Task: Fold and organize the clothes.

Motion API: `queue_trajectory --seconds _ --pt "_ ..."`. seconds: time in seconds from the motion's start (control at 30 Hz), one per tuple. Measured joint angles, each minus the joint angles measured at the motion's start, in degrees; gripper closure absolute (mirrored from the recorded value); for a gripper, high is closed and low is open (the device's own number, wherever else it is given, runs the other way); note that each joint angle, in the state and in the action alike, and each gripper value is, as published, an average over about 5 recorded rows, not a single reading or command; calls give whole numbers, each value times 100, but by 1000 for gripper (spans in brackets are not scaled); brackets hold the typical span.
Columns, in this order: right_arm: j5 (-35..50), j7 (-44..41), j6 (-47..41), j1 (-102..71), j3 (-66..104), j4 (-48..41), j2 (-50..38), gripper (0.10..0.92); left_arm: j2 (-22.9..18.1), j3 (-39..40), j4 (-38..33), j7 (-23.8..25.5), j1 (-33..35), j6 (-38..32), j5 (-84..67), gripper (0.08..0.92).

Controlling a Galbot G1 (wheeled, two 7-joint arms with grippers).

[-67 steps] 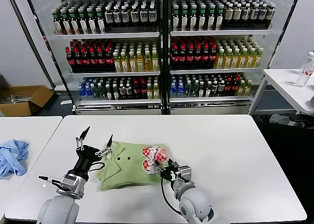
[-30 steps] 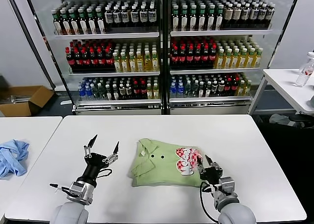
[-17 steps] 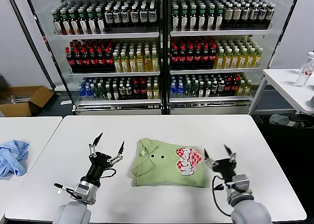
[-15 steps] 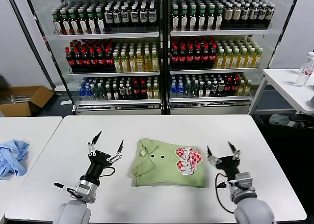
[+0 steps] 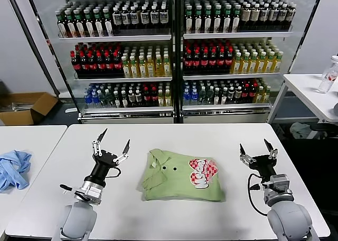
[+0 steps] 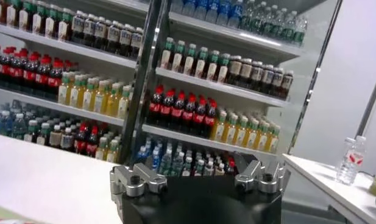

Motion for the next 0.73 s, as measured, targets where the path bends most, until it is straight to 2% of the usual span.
queue_trajectory --seconds 0.3,0.73 --pt "-186 -47 227 235 38 -243 38 203 -71 2 116 118 -93 464 -1167 177" --pt "-656 -168 634 350 46 -648 71 203 -151 -17 246 74 -224 504 -1429 177"
